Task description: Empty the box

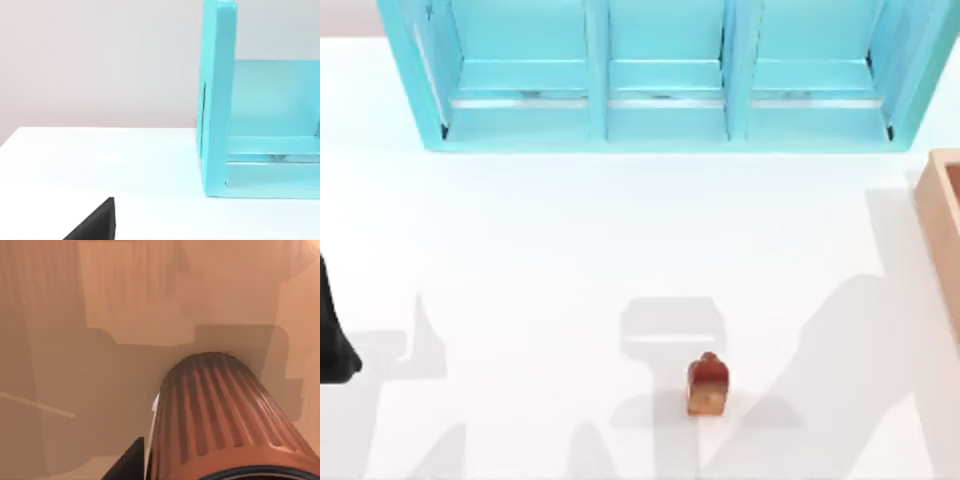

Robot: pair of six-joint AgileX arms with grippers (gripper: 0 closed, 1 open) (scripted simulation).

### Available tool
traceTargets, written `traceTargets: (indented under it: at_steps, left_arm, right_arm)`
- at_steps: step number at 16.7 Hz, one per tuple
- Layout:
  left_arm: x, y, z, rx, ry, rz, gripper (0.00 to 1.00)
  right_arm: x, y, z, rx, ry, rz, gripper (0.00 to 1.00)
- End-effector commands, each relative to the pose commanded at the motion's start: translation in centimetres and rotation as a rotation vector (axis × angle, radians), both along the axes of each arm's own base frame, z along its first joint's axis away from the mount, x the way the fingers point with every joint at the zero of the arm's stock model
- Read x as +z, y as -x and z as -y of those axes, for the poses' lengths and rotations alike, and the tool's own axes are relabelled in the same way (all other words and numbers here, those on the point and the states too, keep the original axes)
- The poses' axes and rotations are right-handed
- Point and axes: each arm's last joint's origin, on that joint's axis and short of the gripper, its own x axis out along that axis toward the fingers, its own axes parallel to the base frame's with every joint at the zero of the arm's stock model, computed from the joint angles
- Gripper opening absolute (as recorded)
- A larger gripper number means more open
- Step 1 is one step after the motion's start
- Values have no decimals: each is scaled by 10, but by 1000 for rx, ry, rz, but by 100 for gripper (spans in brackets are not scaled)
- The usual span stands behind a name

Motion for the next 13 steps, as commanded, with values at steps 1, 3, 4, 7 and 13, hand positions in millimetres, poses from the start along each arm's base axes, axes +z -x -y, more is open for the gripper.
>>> traceTargets:
  at_steps: [1,3,4,7,13]
  left_arm:
    - [0,0,0,0,0,0,100]
    - [0,0,0,0,0,0,100]
    - [0,0,0,0,0,0,100]
    - [0,0,0,0,0,0,100]
    - [0,0,0,0,0,0,100]
  right_arm:
    - [0,0,0,0,0,0,55]
    - [0,0,0,0,0,0,40]
    - [0,0,0,0,0,0,32]
    - [0,0,0,0,0,0,10]
    - [0,0,0,0,0,0,0]
